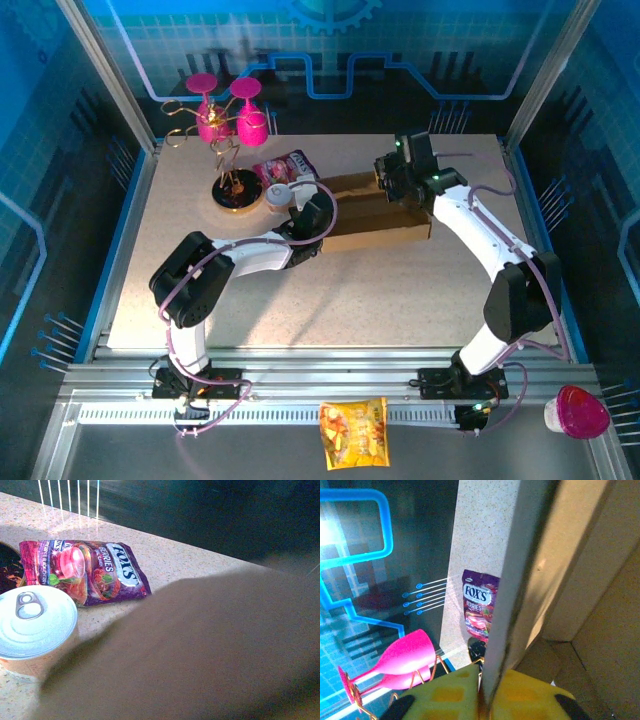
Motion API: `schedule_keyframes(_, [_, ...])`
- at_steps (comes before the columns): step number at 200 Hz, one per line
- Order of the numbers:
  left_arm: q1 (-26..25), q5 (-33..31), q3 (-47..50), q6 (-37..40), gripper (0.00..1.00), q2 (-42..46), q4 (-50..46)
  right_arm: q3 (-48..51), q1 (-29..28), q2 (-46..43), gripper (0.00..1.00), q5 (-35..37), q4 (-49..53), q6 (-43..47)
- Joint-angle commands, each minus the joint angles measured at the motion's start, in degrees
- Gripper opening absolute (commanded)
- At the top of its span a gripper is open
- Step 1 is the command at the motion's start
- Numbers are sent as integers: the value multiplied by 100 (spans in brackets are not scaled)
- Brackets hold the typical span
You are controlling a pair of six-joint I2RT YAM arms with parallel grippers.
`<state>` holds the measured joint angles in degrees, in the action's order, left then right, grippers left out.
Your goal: Fold the paper box
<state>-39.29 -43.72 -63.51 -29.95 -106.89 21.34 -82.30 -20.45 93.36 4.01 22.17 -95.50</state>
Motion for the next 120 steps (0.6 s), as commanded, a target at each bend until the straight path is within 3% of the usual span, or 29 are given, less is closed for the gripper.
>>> schedule_keyframes(1, [-49, 103, 70, -82, 13, 75, 19, 130, 76, 53, 0, 29, -210, -138])
schedule_keyframes(14, [-49, 282, 129, -71, 35, 216, -64, 200, 76, 17, 0, 45, -272, -154])
schedule_keyframes(50, [-50, 694, 642, -607, 64, 1070, -689, 464, 110, -148, 0, -2, -525, -223])
schedule_keyframes(94, [-56, 1620, 1092, -1758, 71, 2349, -1715, 912, 103, -402, 0, -169, -846, -135])
schedule_keyframes(120, [-74, 1686, 1120, -2470, 70, 3111, -2726, 1149, 96, -578, 0, -278, -1003, -95])
